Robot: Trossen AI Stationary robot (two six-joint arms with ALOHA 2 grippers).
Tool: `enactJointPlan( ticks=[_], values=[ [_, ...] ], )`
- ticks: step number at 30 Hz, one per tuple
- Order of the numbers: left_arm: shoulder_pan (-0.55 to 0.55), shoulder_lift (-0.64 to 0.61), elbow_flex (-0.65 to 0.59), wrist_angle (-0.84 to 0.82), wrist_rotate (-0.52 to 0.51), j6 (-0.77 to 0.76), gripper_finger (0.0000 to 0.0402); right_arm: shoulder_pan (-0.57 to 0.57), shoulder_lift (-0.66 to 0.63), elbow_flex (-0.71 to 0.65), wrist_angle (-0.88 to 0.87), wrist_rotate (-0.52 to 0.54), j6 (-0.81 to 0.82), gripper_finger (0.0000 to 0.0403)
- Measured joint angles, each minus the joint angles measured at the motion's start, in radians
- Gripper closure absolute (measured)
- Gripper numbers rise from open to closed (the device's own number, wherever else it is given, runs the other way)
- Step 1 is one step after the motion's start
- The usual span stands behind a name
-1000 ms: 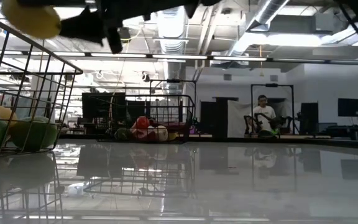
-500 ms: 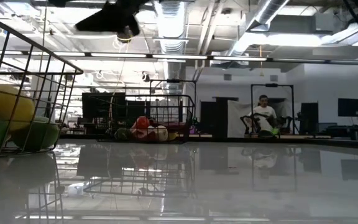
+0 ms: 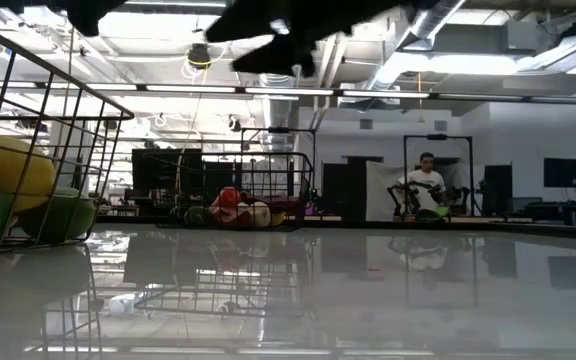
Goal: Sort produce into baskets
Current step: Return to Home Position
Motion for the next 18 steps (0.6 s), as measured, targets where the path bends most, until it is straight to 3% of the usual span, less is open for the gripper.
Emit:
enactJointPlan(
  ticks=[4,8,14,18],
  values=[
    [0.001,-0.009,-0.081,0.106,-0.081,0.031,0.0123,-0.013,-0.123,-0.213,0.189,0.037,0.009,0.003],
    [0.002,-0.021,-0.085,0.09,-0.139,0.054,0.0123,-0.031,-0.243,-0.395,0.272,0.085,0.023,0.003],
    [0.002,-0.109,-0.067,0.001,-0.138,0.051,0.0123,-0.067,-0.384,-0.609,0.402,0.082,0.052,0.003],
    [0.002,-0.192,-0.074,-0.062,-0.071,0.036,0.0123,-0.079,-0.445,-0.711,0.483,0.078,0.058,0.003]
  ],
)
